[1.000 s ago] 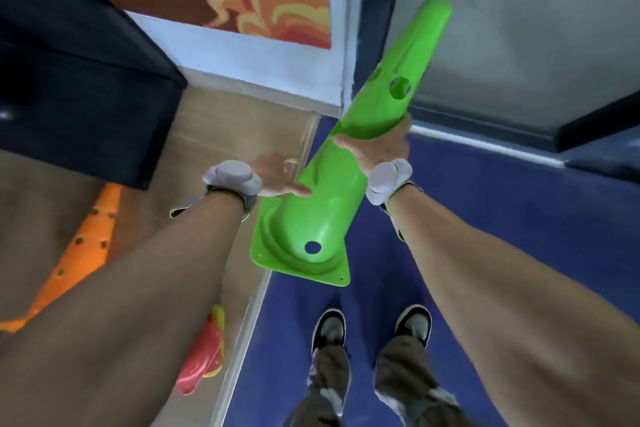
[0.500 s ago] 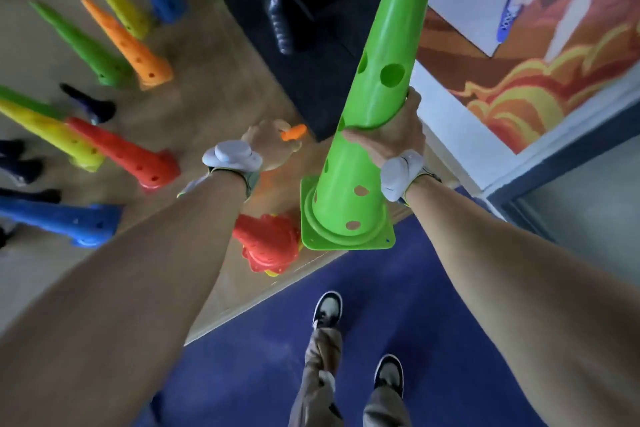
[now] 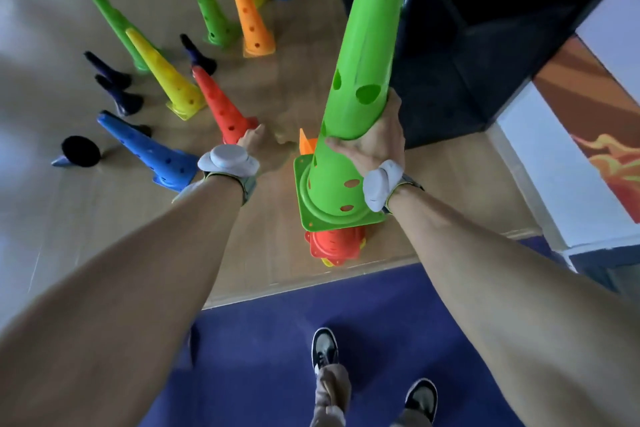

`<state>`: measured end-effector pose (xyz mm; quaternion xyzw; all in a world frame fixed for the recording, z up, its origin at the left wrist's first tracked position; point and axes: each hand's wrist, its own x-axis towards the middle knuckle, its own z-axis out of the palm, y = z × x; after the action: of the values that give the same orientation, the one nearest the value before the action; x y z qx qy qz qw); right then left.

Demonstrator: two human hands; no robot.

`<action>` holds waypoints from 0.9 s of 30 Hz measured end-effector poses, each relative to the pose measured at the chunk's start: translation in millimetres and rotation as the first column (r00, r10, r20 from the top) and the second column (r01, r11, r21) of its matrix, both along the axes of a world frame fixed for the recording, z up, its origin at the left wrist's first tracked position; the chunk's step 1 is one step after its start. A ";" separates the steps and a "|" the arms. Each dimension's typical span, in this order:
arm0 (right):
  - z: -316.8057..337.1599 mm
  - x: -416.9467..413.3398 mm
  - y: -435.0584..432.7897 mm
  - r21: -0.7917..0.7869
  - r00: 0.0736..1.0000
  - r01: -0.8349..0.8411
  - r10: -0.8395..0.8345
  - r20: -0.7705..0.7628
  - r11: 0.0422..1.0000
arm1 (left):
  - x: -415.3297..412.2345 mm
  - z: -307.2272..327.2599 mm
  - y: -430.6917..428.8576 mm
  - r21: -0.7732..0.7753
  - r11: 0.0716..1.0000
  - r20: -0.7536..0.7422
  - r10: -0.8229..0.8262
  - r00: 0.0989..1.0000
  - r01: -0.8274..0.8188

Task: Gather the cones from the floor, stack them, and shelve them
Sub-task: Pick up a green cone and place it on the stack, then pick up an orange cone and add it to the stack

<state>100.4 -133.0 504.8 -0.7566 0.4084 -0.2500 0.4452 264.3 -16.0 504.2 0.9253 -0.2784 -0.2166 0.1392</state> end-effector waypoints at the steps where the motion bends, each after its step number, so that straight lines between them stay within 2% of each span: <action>1: -7.4 5.1 7.9 0.011 1.000 -0.015 0.015 -0.026 1.000 | 9.1 -3.0 5.8 0.025 1.000 0.009 0.015 1.000 -0.015; 4: -14.9 10.6 24.3 0.057 0.998 -0.012 0.016 -0.066 0.998 | 23.9 -8.5 19.2 0.013 1.000 -0.079 0.004 0.997 -0.003; 6: -4.1 12.4 23.0 0.060 0.997 -0.013 0.017 -0.073 0.998 | 26.8 -5.5 17.5 0.045 0.999 -0.046 0.022 0.999 -0.020; 9: 31.3 29.5 25.4 -0.026 0.997 0.000 -0.002 -0.080 1.000 | 37.7 17.5 18.5 0.049 0.998 0.008 0.046 0.999 -0.046; 12: 42.7 46.1 22.8 -0.075 0.983 -0.032 0.018 -0.185 0.997 | 42.1 36.4 15.9 -0.003 1.000 -0.022 -0.009 1.000 0.009; 15: 52.6 64.9 14.9 0.016 0.948 -0.074 0.076 -0.309 0.997 | 51.8 58.4 8.8 -0.037 0.998 -0.049 -0.056 0.997 0.054; 18: 48.3 87.0 -3.2 0.100 0.918 -0.084 0.116 -0.378 0.991 | 71.9 69.3 -12.7 -0.003 0.995 -0.113 -0.098 0.989 0.098; 23: 21.1 116.0 -43.7 0.286 0.900 -0.019 0.141 -0.413 0.958 | 104.3 50.3 -59.0 0.030 0.997 -0.115 -0.071 0.991 0.075; 27: -4.0 134.7 -85.4 0.399 0.918 0.084 0.085 -0.387 0.913 | 136.5 25.0 -109.5 0.069 0.983 -0.135 -0.158 0.978 0.168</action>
<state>235.1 -218.3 500.8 -0.6818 0.5328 -0.0009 0.5013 400.8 -125.5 529.1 0.8883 -0.3348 -0.2976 0.1017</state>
